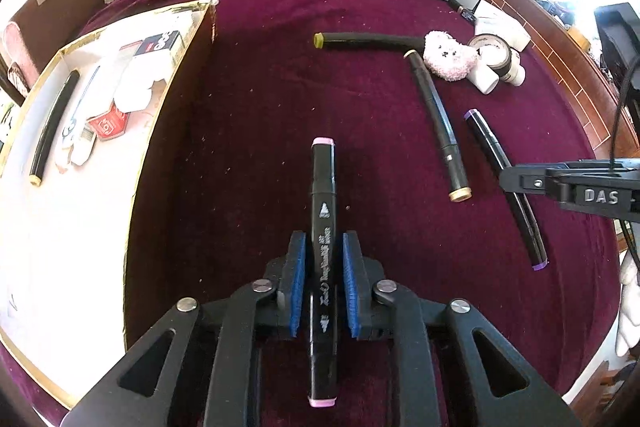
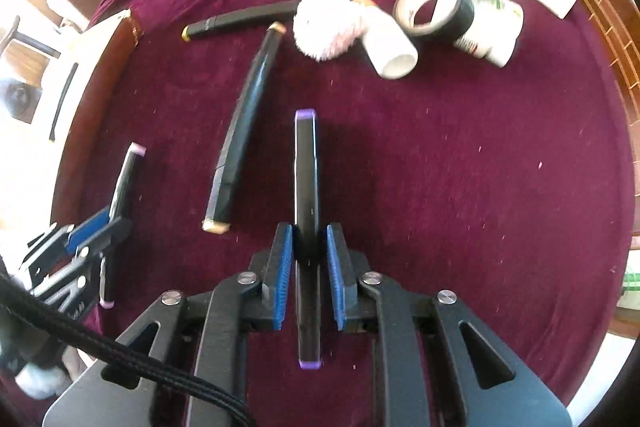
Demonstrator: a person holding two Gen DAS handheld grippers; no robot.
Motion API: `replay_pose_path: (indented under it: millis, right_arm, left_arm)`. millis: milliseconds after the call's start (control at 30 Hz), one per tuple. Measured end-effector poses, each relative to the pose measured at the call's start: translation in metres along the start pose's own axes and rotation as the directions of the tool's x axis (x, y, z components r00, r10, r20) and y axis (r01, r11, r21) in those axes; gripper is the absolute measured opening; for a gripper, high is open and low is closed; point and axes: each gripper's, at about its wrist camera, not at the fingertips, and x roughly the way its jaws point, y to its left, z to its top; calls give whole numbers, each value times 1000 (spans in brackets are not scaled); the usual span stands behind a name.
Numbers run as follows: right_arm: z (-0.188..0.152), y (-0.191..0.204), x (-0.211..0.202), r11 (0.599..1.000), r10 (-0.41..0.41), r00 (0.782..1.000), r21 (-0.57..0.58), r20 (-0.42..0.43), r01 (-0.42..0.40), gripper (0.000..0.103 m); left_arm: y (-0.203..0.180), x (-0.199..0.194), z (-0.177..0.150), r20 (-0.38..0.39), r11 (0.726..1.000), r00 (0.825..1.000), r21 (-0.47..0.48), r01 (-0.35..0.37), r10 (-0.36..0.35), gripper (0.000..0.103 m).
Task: Organize objects
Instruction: 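Grasp a pink-capped black marker with the left gripper while the right gripper grasps a purple-capped marker, then carry both markers over the white tray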
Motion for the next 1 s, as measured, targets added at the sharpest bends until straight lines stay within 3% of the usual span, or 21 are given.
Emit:
replay_pose_path:
  millis: [133, 267, 300, 400, 667, 1000]
  right_arm:
    - [-5, 12, 4, 994, -102, 994, -34, 31, 103, 19]
    - [-7, 15, 4, 992, -126, 990, -8, 62, 127, 18]
    - [-7, 13, 3, 994, -110, 992, 4, 63, 110, 15]
    - [-8, 1, 0, 998, -33, 998, 59, 52, 30, 12]
    - [-9, 1, -1, 977, 148, 988, 146, 52, -154, 12]
    - [-20, 12, -29, 918, 347, 934, 174, 85, -356, 13]
  left_arm:
    - [-12, 3, 0, 31, 999, 999, 35, -23, 22, 29]
    - [-15, 3, -1, 41, 996, 998, 78, -52, 49, 26]
    - [-13, 3, 1, 33, 996, 998, 76, -50, 47, 11]
    - [-3, -1, 3, -1, 999, 1000, 30, 17, -17, 11]
    - [-6, -31, 1, 32, 995, 995, 17, 96, -97, 11]
    - [-1, -72, 0, 77, 985, 982, -2, 173, -172, 11]
